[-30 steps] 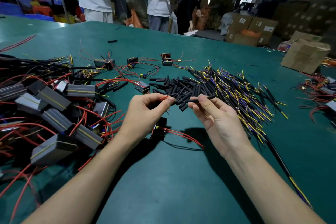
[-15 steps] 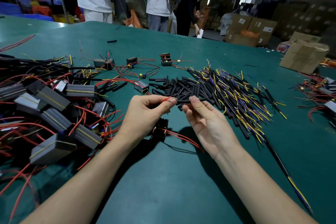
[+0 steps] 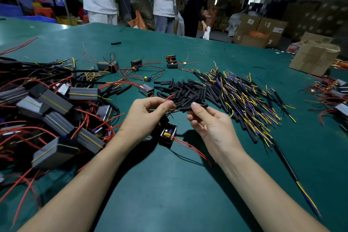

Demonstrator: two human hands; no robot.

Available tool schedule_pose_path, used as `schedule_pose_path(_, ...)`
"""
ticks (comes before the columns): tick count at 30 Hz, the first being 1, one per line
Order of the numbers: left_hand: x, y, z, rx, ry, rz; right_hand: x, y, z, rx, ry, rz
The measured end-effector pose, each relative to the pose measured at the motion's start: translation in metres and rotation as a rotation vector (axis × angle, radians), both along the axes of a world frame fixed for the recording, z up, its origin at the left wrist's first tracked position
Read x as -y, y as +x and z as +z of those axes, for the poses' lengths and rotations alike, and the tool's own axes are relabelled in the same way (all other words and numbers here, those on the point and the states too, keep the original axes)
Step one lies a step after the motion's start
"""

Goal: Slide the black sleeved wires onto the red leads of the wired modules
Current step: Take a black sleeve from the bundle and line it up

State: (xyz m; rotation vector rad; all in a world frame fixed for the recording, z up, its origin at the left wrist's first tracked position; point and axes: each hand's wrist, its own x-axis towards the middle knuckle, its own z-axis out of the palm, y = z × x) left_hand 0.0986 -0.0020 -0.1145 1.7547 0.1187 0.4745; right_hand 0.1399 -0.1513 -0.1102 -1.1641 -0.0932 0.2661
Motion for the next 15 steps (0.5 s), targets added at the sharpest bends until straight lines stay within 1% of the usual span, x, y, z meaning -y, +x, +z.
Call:
schedule_pose_path(2, -0.0026, -0.0003, -0.0003, -0.036, -0.018, -0.004, 0.0002, 0.0003, -0.0008, 0.009, -0.017, -0.023)
schedule_pose_path(4, -0.0025, -0.0018, 0.0004, -0.073, -0.026, -0.063, 0.0006, 0.0008, -0.0014, 0.028, -0.029, -0.044)
schedule_pose_path(7, -0.0031, -0.0028, -0.0002, -0.099, 0.038, -0.122, 0.0013, 0.0009, -0.0019, 0.042, -0.039, -0.061)
schedule_pose_path(15, -0.0033, -0.0016, -0.0018, -0.061, 0.011, -0.068, -0.0006, -0.0002, -0.0035, 0.083, -0.082, -0.030)
